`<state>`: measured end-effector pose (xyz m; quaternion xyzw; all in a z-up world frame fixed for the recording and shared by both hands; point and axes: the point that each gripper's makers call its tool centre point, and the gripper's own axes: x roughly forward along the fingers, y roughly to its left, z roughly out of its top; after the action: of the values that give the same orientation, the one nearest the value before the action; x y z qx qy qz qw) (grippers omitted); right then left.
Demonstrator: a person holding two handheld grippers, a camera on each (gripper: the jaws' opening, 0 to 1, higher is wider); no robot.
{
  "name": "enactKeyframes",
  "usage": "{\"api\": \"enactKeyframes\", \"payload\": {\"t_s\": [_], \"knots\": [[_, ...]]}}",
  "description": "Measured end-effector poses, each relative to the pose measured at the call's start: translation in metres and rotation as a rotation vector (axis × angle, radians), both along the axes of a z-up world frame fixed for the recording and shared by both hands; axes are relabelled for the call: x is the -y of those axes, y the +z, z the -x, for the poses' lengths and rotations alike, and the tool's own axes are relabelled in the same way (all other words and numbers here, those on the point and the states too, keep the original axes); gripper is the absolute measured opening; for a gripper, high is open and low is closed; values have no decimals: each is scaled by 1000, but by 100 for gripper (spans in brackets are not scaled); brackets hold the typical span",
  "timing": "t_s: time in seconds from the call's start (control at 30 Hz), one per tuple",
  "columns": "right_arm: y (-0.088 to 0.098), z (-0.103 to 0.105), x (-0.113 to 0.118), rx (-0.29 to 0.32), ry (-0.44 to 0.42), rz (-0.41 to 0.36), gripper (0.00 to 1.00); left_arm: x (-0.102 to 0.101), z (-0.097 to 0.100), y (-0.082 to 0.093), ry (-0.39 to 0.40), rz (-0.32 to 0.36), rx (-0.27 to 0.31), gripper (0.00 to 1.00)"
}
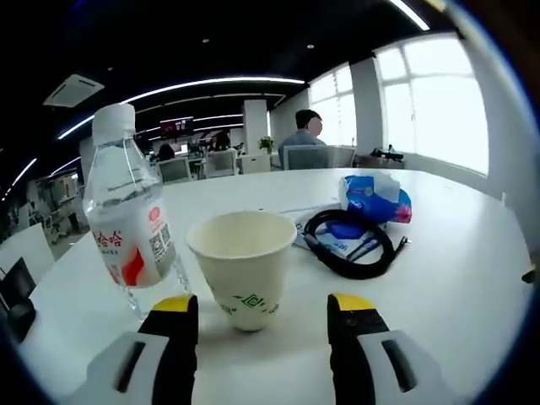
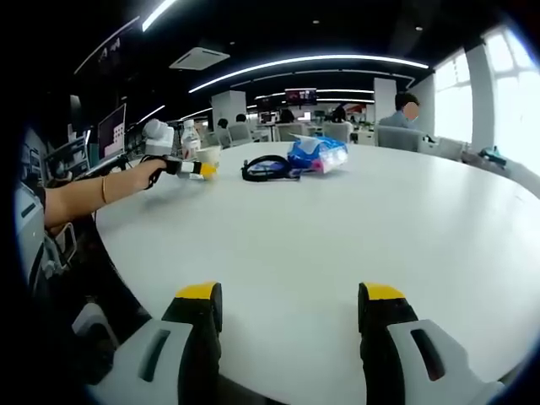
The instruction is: Arrange the tabletop items into an orderly group along one side of the table until the central work area is clear of visible clutter.
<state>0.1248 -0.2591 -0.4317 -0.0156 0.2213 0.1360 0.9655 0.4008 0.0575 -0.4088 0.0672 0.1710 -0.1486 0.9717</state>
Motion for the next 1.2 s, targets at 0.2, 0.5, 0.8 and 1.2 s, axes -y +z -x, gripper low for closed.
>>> {"api": "enactKeyframes", "payload": {"t_s": [0.2,0.5,0.8,1.2], "knots": [[4,-1,-1,9,6,4,63,2,6,16,-16,-33,64,63],[14,-7,-2,31,12,25,63,12,24,36,-86,-49,137,63],[25,-12,-4,54,27,51,63,10,27,46,-98,-63,177,63],[58,-31,-8,118,75,96,63,23,41,61,-148,-43,187,61]]}}
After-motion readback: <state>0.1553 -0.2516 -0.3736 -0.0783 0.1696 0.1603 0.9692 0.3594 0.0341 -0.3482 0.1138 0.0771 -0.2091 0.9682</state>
